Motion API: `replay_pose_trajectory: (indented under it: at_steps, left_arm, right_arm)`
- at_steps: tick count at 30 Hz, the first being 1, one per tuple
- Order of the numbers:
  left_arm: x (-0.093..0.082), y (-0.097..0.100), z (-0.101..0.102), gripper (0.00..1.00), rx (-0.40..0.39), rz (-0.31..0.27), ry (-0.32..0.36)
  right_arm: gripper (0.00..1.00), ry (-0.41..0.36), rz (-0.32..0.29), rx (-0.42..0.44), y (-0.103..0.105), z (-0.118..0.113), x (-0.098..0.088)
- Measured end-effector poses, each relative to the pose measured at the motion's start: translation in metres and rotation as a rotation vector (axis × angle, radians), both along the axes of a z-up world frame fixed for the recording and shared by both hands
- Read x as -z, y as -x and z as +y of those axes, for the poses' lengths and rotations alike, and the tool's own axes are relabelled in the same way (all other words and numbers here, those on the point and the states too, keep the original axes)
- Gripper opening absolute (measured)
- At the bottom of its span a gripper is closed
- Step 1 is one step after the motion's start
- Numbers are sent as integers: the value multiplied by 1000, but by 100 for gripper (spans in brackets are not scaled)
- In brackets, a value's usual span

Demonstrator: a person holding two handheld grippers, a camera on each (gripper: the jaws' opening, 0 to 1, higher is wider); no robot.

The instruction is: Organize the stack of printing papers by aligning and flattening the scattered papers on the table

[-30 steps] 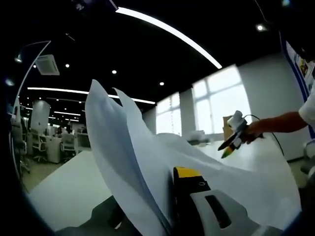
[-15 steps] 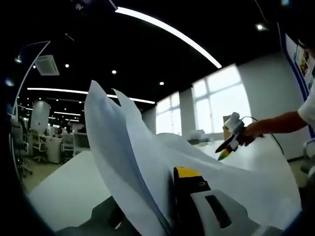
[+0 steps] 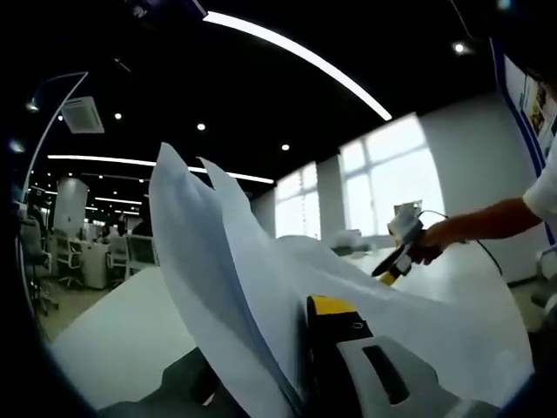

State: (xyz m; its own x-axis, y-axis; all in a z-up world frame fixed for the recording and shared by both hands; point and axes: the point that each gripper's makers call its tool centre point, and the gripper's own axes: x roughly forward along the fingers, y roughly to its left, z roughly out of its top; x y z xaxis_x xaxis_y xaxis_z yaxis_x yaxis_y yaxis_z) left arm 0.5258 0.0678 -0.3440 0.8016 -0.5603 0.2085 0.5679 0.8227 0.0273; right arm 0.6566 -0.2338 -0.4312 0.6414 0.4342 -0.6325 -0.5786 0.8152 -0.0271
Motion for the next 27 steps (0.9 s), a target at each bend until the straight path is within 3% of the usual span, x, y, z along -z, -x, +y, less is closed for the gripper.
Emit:
replay_pose_trajectory:
  at_steps: [6, 11, 21, 27]
  left_arm:
    - [0, 0, 0, 12, 2, -1, 4]
    - [0, 0, -1, 12, 2, 0, 6]
    - [-1, 0, 0, 12, 0, 2, 7]
    - [0, 0, -1, 12, -3, 1, -2]
  right_arm:
    - [86, 24, 22, 0, -2, 7, 14]
    - [87, -22, 44, 25, -2, 9, 20]
    - [85, -37, 14, 41, -8, 9, 19]
    - [67, -39, 9, 5, -7, 17, 15]
